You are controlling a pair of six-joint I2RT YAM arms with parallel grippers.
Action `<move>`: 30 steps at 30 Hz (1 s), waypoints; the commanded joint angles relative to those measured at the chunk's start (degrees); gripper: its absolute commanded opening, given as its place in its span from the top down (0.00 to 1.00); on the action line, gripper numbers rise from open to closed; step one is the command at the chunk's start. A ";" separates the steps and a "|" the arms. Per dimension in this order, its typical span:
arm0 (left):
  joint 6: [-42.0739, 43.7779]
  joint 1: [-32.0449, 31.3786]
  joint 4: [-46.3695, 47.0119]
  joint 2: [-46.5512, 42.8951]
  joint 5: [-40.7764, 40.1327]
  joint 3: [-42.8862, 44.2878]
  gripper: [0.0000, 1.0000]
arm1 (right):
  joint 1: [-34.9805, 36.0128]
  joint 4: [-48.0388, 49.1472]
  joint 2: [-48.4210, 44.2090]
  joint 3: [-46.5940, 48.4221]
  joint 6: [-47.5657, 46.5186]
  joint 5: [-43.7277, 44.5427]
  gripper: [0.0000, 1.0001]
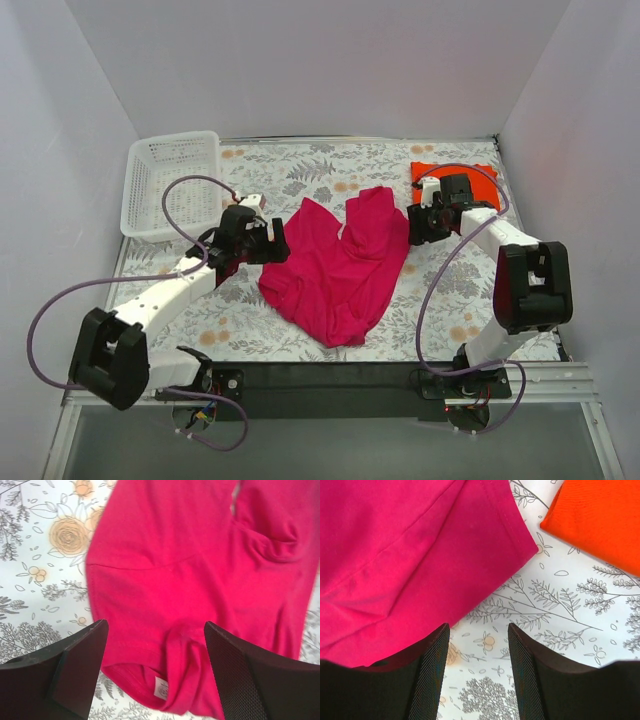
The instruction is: Fold and stack the t-shirts
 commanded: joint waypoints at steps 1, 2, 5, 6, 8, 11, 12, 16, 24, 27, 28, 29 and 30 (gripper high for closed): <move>-0.71 0.57 4.22 3.95 -5.95 4.10 0.28 | -0.50 5.33 2.63 0.83 4.85 -1.49 0.52; 0.25 0.92 4.67 5.62 -5.95 5.42 0.28 | -0.50 5.15 3.42 1.26 5.12 -2.29 0.52; 3.94 1.36 6.07 13.17 -4.90 9.01 0.30 | -0.76 5.15 5.88 2.58 5.82 -4.23 0.49; 4.82 1.37 6.08 14.93 -4.64 9.99 0.31 | -0.76 5.15 7.10 2.93 6.00 -4.75 0.49; 6.76 1.63 6.25 19.77 -4.81 12.71 0.32 | -0.94 5.15 8.17 3.46 6.52 -6.25 0.49; 8.87 2.24 6.95 24.51 -5.16 15.09 0.33 | -0.94 5.24 9.57 3.82 6.70 -7.48 0.49; 9.57 2.51 7.30 25.75 -4.47 16.75 0.32 | -1.03 5.41 9.75 3.82 6.79 -7.57 0.49; 12.03 3.39 7.40 31.81 -0.61 22.11 0.34 | -1.29 5.94 10.19 3.38 7.14 -8.71 0.50; 13.53 3.83 3.97 43.76 2.13 32.05 0.40 | -2.26 6.65 11.33 3.20 8.11 -10.56 0.55; 13.53 4.00 2.65 47.55 2.13 35.57 0.47 | -2.43 6.73 11.78 3.11 8.46 -11.09 0.57; 13.53 4.09 1.60 49.38 2.22 36.53 0.51 | -2.52 6.73 11.86 3.11 8.63 -11.26 0.57; 13.53 4.09 1.16 50.01 2.40 37.33 0.56 | -2.52 6.82 11.95 3.03 8.64 -11.44 0.58; 13.53 4.09 0.81 50.54 2.57 38.20 0.70 | -2.61 6.91 12.21 2.94 8.81 -11.61 0.60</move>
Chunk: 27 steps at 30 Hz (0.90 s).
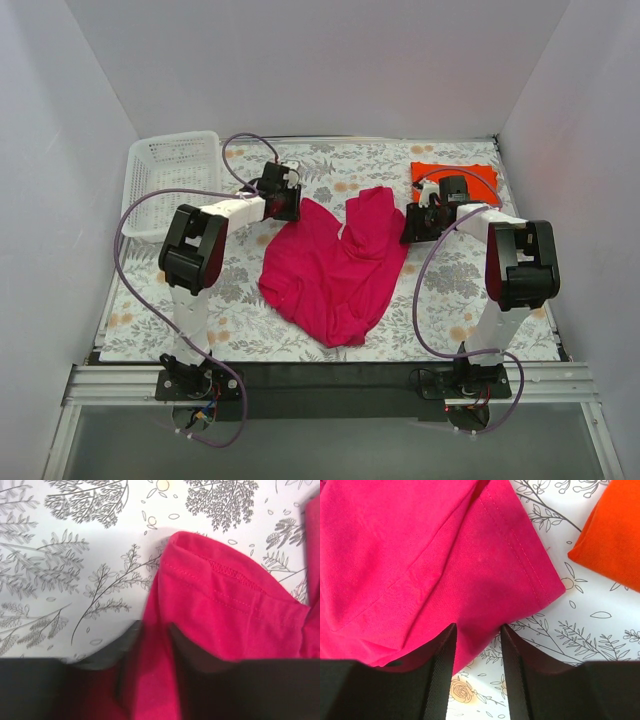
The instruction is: Fold and stack the t-shirts
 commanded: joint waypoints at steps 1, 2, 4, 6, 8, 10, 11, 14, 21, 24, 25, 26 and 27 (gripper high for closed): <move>0.83 0.46 -3.68 2.04 0.72 2.48 0.79 | -0.40 0.77 1.64 0.58 0.99 -1.99 0.62; 0.66 0.46 -3.68 2.05 0.37 2.56 0.86 | -0.49 0.77 1.72 0.49 1.16 -2.35 0.67; 0.31 0.55 -3.59 1.43 -0.16 2.13 1.00 | -0.84 0.77 2.16 0.40 1.34 -3.66 0.75; -0.22 1.08 -3.33 -0.32 -2.70 1.17 1.00 | -1.54 0.77 2.25 0.23 1.60 -4.02 0.88; -1.62 2.39 -3.33 -1.73 -6.90 0.46 1.00 | -2.68 0.77 1.38 -1.00 1.86 -3.94 0.99; -2.42 3.80 -3.24 -4.10 -7.55 -1.12 1.00 | -4.88 0.68 -1.43 -2.49 2.04 -2.98 0.99; -2.77 5.19 -3.07 -4.89 -7.55 -1.74 1.00 | -6.89 0.68 -2.66 -4.41 1.78 -2.18 0.99; -3.21 6.96 -2.10 -7.00 -6.59 -3.41 1.00 | -9.89 -0.72 -8.10 -7.94 -1.99 2.20 0.99; -4.70 7.76 -1.48 -6.66 -4.03 -2.62 1.00 | -13.06 -10.38 -21.28 -11.73 -13.42 7.49 0.99; -5.32 7.67 -1.48 -6.39 -1.49 -2.27 1.00 | -13.15 -13.55 -25.06 -12.51 -16.06 8.37 0.99; -5.15 7.76 -1.40 -6.48 -1.22 -2.36 1.00 | -13.15 -14.17 -25.78 -13.48 -16.59 7.85 0.99; -5.06 7.76 -1.31 -6.65 -0.70 -2.44 1.00 | -13.06 -15.56 -26.57 -14.01 -17.38 7.41 0.99; -4.97 7.67 -1.31 -7.00 -0.61 -2.53 1.00 | -13.14 -16.10 -28.06 -14.71 -18.69 6.71 0.99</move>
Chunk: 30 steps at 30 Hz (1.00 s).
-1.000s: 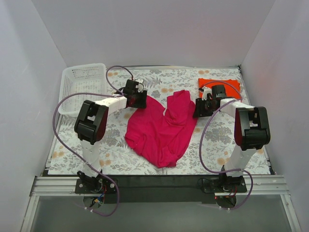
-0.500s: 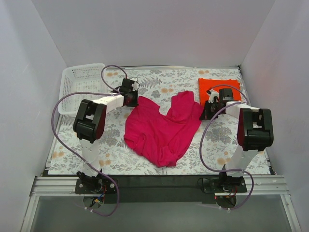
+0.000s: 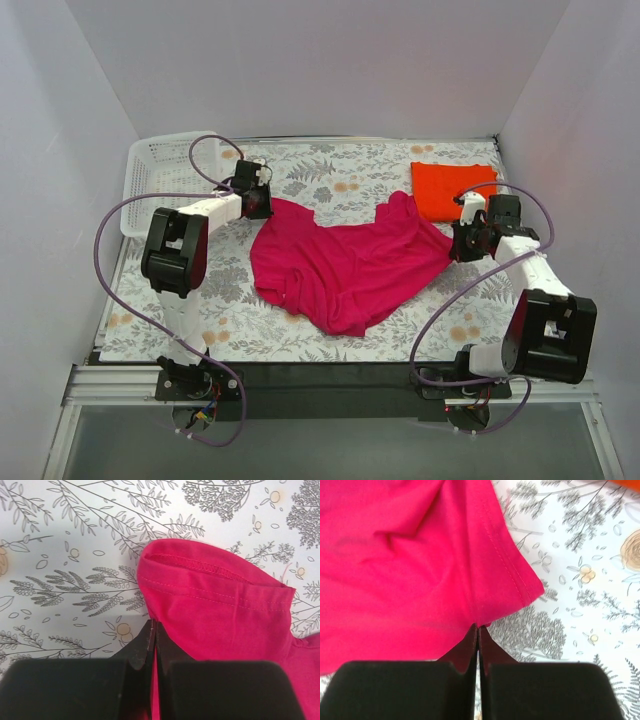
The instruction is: Fold and stack the t-shirts
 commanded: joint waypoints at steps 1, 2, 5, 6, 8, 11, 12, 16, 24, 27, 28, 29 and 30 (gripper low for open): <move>-0.01 -0.33 0.79 -3.53 1.65 0.70 1.00 | -0.27 -6.29 -3.33 -2.84 -6.39 -1.51 0.99; 0.26 -0.24 0.71 -3.79 1.47 0.61 1.00 | -0.27 -7.17 -4.03 -3.37 -7.18 -1.88 0.99; 0.26 -0.24 1.32 -5.64 1.29 -0.35 1.00 | -0.27 -10.94 -6.23 -2.59 -13.85 -7.49 0.99; 0.26 -0.24 1.41 -6.08 0.95 -0.61 1.00 | -0.27 -14.96 -6.84 -2.06 -17.09 -9.59 0.99; 0.35 -0.24 1.76 -7.66 0.59 -1.32 1.00 | -0.27 -19.98 -7.46 -0.40 -25.61 -14.69 0.99; 0.43 -0.16 2.37 -9.59 0.77 -2.37 1.00 | -0.27 -28.78 -10.09 3.65 -35.04 -21.73 0.99; 0.52 -0.15 2.64 -10.03 1.64 -2.46 1.00 | -0.19 -29.67 -12.36 4.78 -36.36 -23.13 0.99; 0.35 -0.24 3.43 -12.05 5.23 -2.29 1.00 | -0.01 -28.72 -15.81 5.15 -35.86 -23.60 0.99; -0.53 -0.24 4.66 -23.28 11.75 -6.06 0.49 | -0.18 -17.20 -13.00 3.56 -23.98 -13.04 0.65; -1.06 -0.24 4.57 -29.43 10.96 -10.45 0.42 | -0.18 -16.41 -14.05 4.88 -24.76 -13.22 0.52; -1.15 -0.24 4.05 -30.68 10.88 -12.72 0.41 | -0.27 -16.32 -14.40 5.14 -25.47 -13.30 0.51; -1.41 -0.24 3.61 -31.82 11.14 -13.62 0.41 | -0.27 -16.40 -15.02 5.06 -26.52 -13.65 0.50; -2.37 -0.24 3.17 -33.14 12.97 -14.84 0.41 | -0.27 -16.23 -15.11 4.80 -27.66 -14.35 0.50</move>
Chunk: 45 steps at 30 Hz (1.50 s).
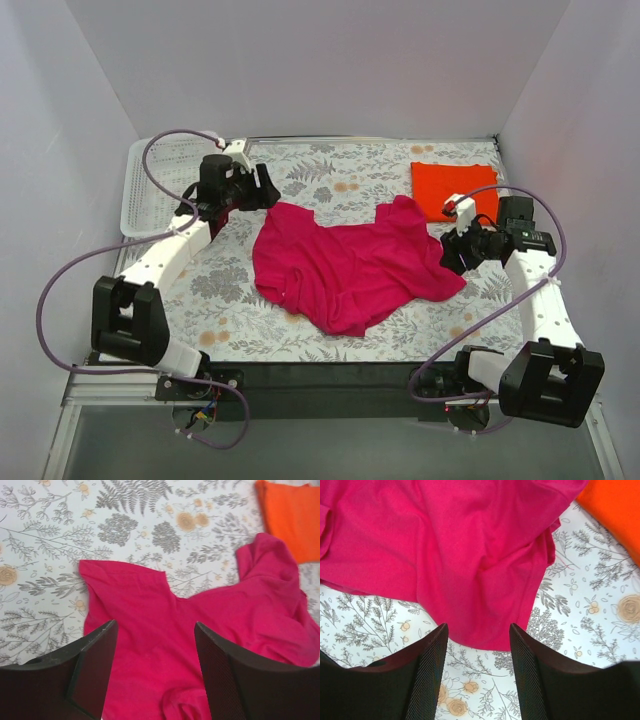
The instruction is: Fold and stack the t-shirts
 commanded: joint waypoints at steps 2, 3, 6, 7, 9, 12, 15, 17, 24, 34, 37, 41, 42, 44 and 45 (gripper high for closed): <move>-2.49 -0.13 -1.41 -7.26 5.77 -6.51 0.41 | -0.21 2.33 -1.58 0.99 -5.19 -4.36 0.49; -4.32 -0.22 -1.49 -7.87 8.22 -7.65 0.41 | -0.21 2.50 -1.06 0.73 -5.98 -5.76 0.49; -5.39 -1.19 -1.49 -9.02 9.22 -11.00 0.42 | 0.06 3.47 3.24 2.03 -8.37 -12.44 0.49; -5.74 -1.54 -1.41 -9.02 8.00 -11.62 0.42 | 0.23 4.86 4.91 3.18 -6.88 -14.37 0.49; -5.92 -1.54 -1.14 -8.67 5.97 -12.06 0.42 | 1.28 7.06 10.27 5.72 -3.90 -15.00 0.49; -5.66 -1.54 -0.88 -6.22 2.28 -9.70 0.42 | 4.17 12.69 17.47 12.22 2.26 -12.99 0.49; -4.96 -1.45 -0.62 -1.39 -2.90 -5.30 0.42 | 7.52 14.02 26.44 21.27 5.25 -9.56 0.50; -4.17 -1.28 -0.61 1.60 -5.62 -2.67 0.42 | 9.44 13.84 33.10 28.45 5.96 -7.89 0.49; -3.73 0.48 -0.97 13.47 -6.60 6.39 0.44 | 15.07 9.45 48.59 42.98 3.94 -7.01 0.49; -3.02 1.36 -2.81 23.49 -6.60 13.86 0.48 | 18.60 8.83 58.62 48.98 3.33 -0.07 0.49; -2.67 1.36 -3.25 25.34 -6.78 14.83 0.49 | 18.86 8.83 59.77 49.77 2.54 0.81 0.49; -2.50 1.36 -3.34 26.48 -7.13 15.18 0.49 | 19.83 8.92 61.87 51.17 2.10 1.87 0.49; -2.41 1.36 -3.34 26.57 -7.31 15.10 0.48 | 19.92 9.01 62.31 51.52 2.01 1.96 0.49; -2.23 1.36 -3.43 27.10 -7.31 15.27 0.49 | 20.18 9.10 63.28 52.14 1.92 2.40 0.49; -2.14 1.36 -3.43 27.19 -7.57 15.36 0.49 | 20.36 9.10 63.72 52.93 1.92 2.57 0.49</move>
